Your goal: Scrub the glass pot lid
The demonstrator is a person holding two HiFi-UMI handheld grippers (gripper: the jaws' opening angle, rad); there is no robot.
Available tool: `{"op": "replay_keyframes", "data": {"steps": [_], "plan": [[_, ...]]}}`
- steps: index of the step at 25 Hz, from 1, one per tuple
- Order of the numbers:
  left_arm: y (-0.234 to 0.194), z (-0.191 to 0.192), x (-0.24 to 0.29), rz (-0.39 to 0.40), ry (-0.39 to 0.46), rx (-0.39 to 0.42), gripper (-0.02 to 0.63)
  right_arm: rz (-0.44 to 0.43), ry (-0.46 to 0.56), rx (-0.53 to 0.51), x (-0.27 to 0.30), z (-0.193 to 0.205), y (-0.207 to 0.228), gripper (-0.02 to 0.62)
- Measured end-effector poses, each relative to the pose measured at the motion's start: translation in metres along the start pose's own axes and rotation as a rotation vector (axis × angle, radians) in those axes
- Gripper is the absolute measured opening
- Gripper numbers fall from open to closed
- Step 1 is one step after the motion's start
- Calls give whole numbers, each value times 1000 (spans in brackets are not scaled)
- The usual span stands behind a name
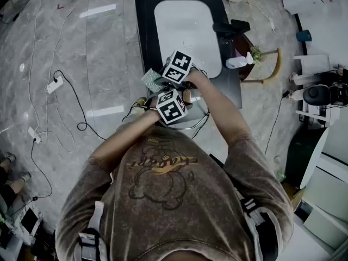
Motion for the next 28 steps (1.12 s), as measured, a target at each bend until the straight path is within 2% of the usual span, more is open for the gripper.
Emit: {"op": "replay_keyframes", "data": {"steps": [5,12,20,28], "plan": [[0,0,-1,4,-3,4,281,37,6,6,-3,3,8,87],[-1,0,-2,0,-10,6,281,111,92,72,-30,18,23,86],[0,-1,-1,-4,-25,5,281,226,241,187,-71,59,40,87],[-1,-2,-2,-6,-38,16,281,299,365,299,-102,107,42,87]]}}
Point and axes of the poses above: the fingertips, and each gripper's own axes: x forward along the fingers, y to its right, z out of its underside, the point moved 6 cm from there along -x, backward along the fingers, and after that the axes turned 10 degrees about -z, right-handed, at the moved point
